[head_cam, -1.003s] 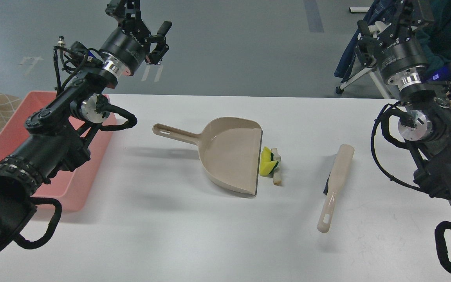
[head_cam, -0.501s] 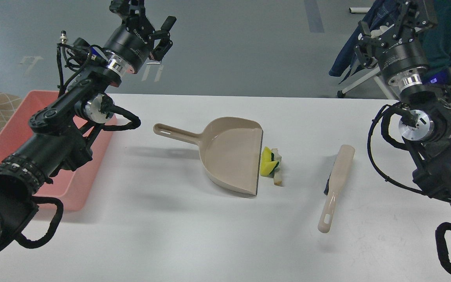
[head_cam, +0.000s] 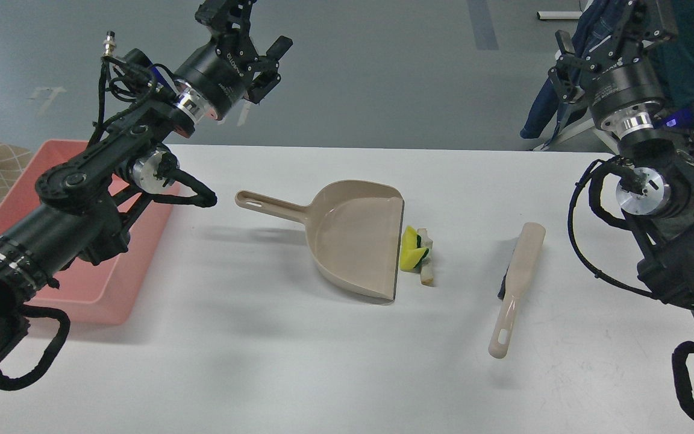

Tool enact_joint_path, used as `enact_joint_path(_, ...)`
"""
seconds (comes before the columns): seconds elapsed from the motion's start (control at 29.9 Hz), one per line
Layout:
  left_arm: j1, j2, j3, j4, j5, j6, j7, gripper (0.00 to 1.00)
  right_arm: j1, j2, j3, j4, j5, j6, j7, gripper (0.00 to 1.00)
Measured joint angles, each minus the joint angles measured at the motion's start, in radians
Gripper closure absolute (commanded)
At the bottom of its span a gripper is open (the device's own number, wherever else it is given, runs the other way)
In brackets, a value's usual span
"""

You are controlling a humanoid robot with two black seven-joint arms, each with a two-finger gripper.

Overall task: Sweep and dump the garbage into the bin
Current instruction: 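Lower the left gripper to the beige dustpan handle and grasp it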

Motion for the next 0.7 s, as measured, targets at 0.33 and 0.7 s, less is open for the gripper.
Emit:
enact_joint_path(0.33, 0.023, 0.215, 0.183, -0.31, 0.158, 0.193, 0.021, 0.02, 0.004, 0.002, 0.0, -0.002, -0.001, -0.004, 0.0, 0.0)
enact_joint_path(0.7, 0.153, 0.404, 0.339, -0.62, 0.435, 0.471, 0.076, 0.02, 0.005, 0.001, -0.002, -0.003, -0.002, -0.005, 0.0, 0.0)
